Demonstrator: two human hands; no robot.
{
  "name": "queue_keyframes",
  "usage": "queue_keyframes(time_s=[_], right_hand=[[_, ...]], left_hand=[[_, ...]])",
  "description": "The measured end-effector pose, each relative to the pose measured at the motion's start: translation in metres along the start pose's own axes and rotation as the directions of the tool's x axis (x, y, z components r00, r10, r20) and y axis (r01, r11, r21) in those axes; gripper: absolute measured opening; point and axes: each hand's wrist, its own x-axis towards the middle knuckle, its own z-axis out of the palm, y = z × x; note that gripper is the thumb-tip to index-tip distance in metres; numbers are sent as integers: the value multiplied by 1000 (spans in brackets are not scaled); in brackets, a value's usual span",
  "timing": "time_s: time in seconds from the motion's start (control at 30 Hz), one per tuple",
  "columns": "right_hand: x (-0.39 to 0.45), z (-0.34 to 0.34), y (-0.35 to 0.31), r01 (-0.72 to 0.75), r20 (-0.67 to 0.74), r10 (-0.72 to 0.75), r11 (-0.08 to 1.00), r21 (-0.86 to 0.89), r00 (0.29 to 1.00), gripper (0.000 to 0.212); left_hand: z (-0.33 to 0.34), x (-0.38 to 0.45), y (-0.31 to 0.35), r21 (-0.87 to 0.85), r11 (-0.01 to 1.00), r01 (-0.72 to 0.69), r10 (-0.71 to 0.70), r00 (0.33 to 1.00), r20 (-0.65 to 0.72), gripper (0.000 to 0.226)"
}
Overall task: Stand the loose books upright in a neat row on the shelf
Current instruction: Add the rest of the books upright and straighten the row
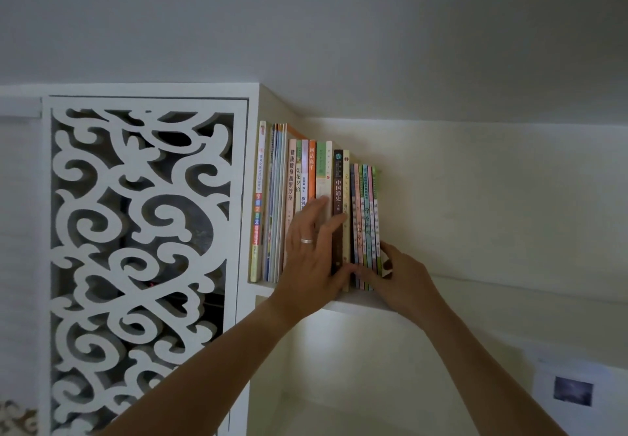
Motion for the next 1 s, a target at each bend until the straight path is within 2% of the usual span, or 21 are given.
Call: queue_keyframes(time_s=[0.07,0.23,0.33,0.43,0.67,0.83,1.0], right_hand=[[3,6,3,11,-10,-11,1000,10,1000,91],[5,16,0,-1,-16,0,1000,-30,1000,119],[2,17,0,4,-44,-6,998,-56,999,118],[0,18,-1,40,-97,-50,993,-110,994,112],[2,24,-12,-6,-109,-1,998,-62,994,148],[4,34,-27,-104,-125,97,993,-48,987,152],[-4,38,-32,-54,-190,37,995,-83,981,148]], left_hand=[[-4,-3,-4,2,1000,18,-18,1000,-18,66],[-6,-8,2,51,993,104,-99,991,-90,65],[-8,-8,4,90,993,77,-70,995,-75,63],[-10,-10,5,22,995,100,-98,992,-77,59],[-11,-11,7,-4,989,149,-149,985,-81,60],[-11,-12,7,20,991,134,-132,987,-87,59],[-8,-13,5,93,988,122,-114,990,-80,62]])
